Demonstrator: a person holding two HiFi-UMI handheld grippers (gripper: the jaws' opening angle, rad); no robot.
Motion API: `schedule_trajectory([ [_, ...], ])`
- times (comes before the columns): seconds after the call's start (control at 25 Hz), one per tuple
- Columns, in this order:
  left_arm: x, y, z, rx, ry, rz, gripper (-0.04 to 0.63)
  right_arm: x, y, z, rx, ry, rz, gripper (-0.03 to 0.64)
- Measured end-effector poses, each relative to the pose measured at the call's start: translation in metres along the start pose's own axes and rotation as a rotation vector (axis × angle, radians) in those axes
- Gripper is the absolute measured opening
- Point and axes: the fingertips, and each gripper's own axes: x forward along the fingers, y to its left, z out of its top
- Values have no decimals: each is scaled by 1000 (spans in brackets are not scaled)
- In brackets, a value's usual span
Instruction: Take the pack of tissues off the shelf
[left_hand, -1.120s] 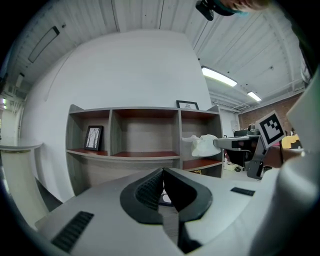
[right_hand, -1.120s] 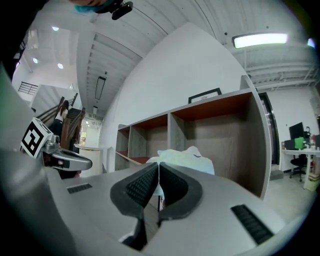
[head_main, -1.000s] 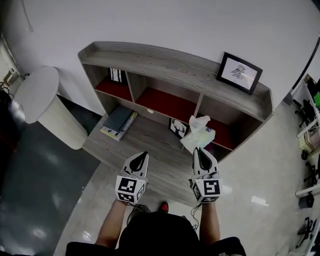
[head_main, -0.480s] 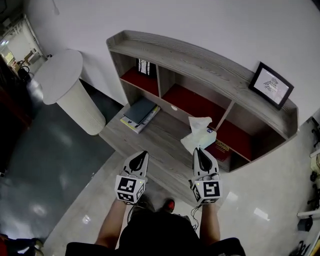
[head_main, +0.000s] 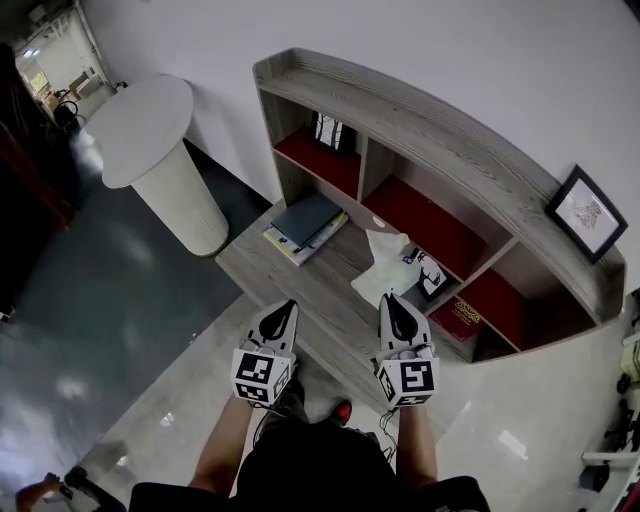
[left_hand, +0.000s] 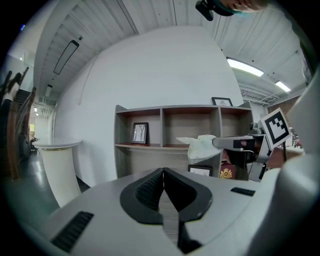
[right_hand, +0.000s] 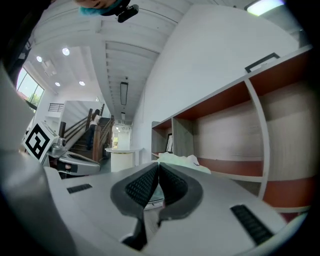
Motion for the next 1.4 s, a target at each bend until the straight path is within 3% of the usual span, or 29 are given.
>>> schedule_trajectory([
  [0.56, 13, 83, -25, -62, 47, 62, 8, 86, 52, -37, 9, 73, 87, 31],
  [1.4, 47, 161, -116, -172, 206, 93, 8, 176, 120, -158, 80, 311, 231, 31],
])
